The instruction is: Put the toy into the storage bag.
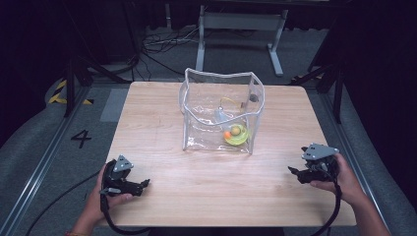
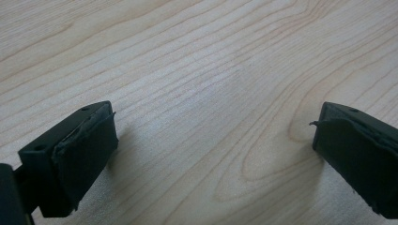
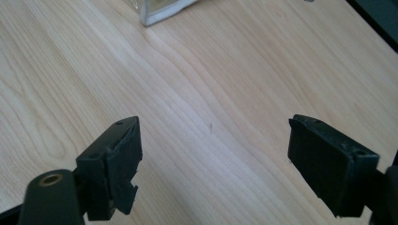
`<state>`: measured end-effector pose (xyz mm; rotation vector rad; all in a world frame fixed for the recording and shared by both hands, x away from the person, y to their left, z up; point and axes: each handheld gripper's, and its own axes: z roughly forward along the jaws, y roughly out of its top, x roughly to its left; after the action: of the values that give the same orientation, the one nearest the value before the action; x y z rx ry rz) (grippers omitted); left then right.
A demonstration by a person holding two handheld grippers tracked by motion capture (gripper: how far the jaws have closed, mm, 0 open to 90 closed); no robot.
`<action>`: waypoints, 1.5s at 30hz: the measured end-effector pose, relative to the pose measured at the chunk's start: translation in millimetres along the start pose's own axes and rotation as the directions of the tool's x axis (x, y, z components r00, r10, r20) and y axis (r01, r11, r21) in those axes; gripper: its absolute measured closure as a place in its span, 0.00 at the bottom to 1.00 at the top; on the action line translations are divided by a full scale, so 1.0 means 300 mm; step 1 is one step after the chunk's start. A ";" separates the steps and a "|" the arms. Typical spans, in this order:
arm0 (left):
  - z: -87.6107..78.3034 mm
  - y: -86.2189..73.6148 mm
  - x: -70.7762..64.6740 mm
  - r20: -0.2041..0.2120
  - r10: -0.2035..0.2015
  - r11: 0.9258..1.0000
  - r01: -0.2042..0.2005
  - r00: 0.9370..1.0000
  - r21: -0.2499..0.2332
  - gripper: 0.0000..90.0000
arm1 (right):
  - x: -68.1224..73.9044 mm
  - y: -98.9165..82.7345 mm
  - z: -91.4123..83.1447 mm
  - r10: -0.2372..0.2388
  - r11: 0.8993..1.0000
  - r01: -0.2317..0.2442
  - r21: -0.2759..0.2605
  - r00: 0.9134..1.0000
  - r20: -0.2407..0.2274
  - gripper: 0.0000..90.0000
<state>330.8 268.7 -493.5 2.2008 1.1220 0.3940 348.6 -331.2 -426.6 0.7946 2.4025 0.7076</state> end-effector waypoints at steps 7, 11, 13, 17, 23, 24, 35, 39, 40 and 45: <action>0.000 0.000 0.000 0.000 -0.001 1.000 0.001 1.000 0.000 0.01 | 0.000 -0.115 0.024 0.091 0.995 -0.092 -0.027 0.996 -0.015 0.20; 0.000 0.000 0.000 0.000 -0.001 1.000 0.001 1.000 0.001 0.01 | 0.009 -0.203 0.044 0.163 0.986 -0.164 -0.041 0.986 -0.026 0.20; 0.000 0.000 -0.001 0.001 -0.003 1.000 0.003 1.000 0.002 0.01 | 0.010 -0.253 0.057 0.234 0.970 -0.237 -0.052 0.970 -0.067 0.21; 0.000 0.000 0.000 -0.002 -0.001 1.000 0.001 1.000 0.000 0.01 | 0.007 -0.310 0.060 0.346 0.932 -0.353 -0.082 0.934 -0.088 0.18; 0.000 0.000 -0.001 -0.003 -0.002 1.000 0.002 1.000 -0.001 0.01 | 0.005 -0.312 0.061 0.370 0.924 -0.377 -0.070 0.924 -0.091 0.17; 0.000 0.000 -0.001 -0.003 -0.002 1.000 0.002 1.000 -0.001 0.01 | 0.005 -0.312 0.061 0.370 0.924 -0.377 -0.070 0.924 -0.091 0.17; 0.000 0.001 -0.001 -0.004 -0.006 1.000 0.006 1.000 0.004 0.00 | 0.008 -0.310 0.061 0.380 0.920 -0.386 -0.068 0.921 -0.084 0.16; 0.001 0.002 0.000 -0.006 -0.006 1.000 0.006 1.000 0.005 0.00 | 0.009 -0.310 0.061 0.380 0.920 -0.386 -0.069 0.921 -0.082 0.16; 0.001 0.002 -0.001 -0.006 -0.008 1.000 0.008 1.000 0.005 0.00 | 0.009 -0.310 0.061 0.381 0.920 -0.387 -0.069 0.921 -0.083 0.16; 0.002 0.003 -0.004 -0.014 -0.019 1.000 0.019 1.000 0.006 0.00 | 0.009 -0.309 0.062 0.386 0.918 -0.391 -0.068 0.920 -0.074 0.14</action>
<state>330.8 267.1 -493.3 2.1938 1.1523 0.3990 322.2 -387.9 -497.7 1.2517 2.2700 0.9877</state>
